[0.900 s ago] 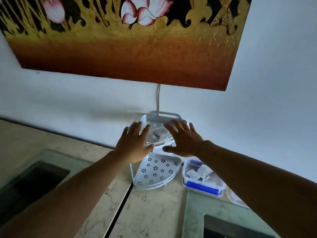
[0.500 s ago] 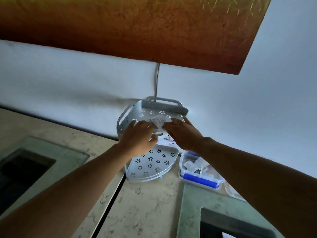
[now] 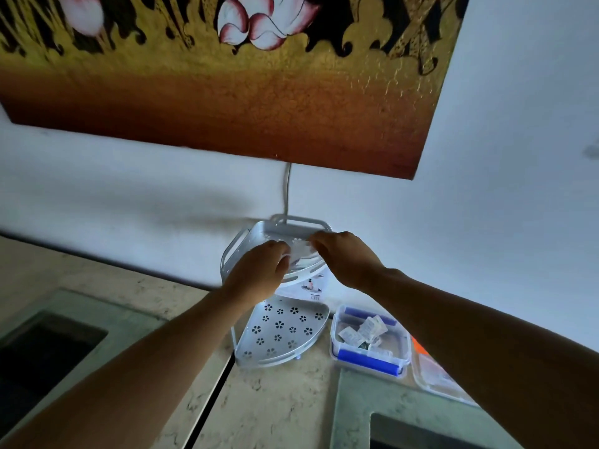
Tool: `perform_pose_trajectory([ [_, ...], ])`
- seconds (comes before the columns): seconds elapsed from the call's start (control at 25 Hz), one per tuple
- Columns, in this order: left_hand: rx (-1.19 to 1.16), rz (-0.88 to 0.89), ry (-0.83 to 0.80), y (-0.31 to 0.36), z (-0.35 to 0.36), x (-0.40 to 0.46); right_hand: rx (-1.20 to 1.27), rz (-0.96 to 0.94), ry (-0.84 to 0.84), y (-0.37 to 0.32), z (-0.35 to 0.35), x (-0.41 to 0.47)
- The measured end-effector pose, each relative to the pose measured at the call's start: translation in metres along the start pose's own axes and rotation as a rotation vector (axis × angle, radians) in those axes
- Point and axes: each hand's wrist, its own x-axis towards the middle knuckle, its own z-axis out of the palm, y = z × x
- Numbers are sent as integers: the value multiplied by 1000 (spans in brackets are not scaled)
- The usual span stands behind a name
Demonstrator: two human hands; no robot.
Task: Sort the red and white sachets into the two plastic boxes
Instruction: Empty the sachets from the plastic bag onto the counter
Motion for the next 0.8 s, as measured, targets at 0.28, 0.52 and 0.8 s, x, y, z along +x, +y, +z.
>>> perform_pose_trajectory([
  [0.28,-165,71,89,58,-36,-31,198,33,29,-26,-77,-60],
  [0.52,-423,-33,76,128,-14,-96,356,222,73,-32,-111,-162],
  [0.8,-521,-178,-52,187,71,-203,444,551,2,-19,-66,-314],
])
